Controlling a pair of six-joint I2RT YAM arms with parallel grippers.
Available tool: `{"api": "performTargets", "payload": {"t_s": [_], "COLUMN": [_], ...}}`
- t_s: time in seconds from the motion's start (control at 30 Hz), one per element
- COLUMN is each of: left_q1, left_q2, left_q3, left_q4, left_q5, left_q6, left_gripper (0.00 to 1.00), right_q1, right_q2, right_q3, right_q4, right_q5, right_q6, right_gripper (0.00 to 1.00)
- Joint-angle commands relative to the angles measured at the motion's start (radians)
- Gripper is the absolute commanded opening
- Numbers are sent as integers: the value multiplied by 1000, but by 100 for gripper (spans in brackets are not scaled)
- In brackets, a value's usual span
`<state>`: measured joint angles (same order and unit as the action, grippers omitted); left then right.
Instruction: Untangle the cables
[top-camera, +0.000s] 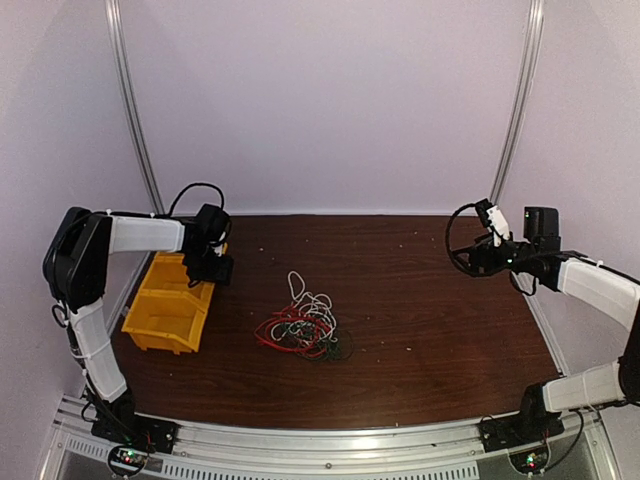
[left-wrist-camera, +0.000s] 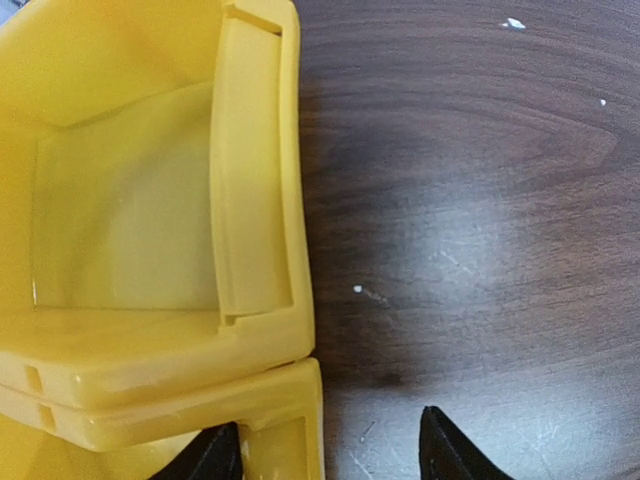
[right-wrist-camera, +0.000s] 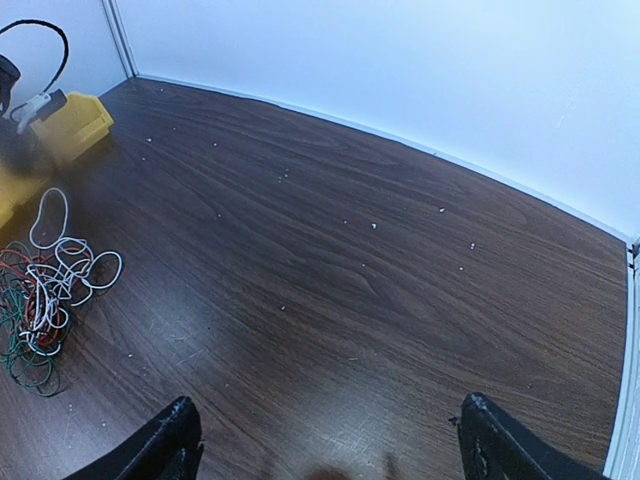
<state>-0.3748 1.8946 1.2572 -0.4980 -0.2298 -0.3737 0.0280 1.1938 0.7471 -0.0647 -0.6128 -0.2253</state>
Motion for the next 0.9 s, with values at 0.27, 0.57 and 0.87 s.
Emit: {"api": "performTargets", "payload": {"t_s": [0.27,0.57,0.87], "left_q1": [-109,-215,-300], "left_q2": [29,33,34], "left_q3": [35,13,-19], "left_q4": [134,208,271], "left_q5": [96,159,191], "left_q6": [122,272,467], "left_gripper": [46,24,8], "right_q1": [12,21,24], "right_q2": [15,18,15], "right_q3": [23,24,21], "right_q4": [3,5,6], "right_q5": [-13,-14,-16], "right_q6": [6,11,12], "right_gripper": [89,88,88]}}
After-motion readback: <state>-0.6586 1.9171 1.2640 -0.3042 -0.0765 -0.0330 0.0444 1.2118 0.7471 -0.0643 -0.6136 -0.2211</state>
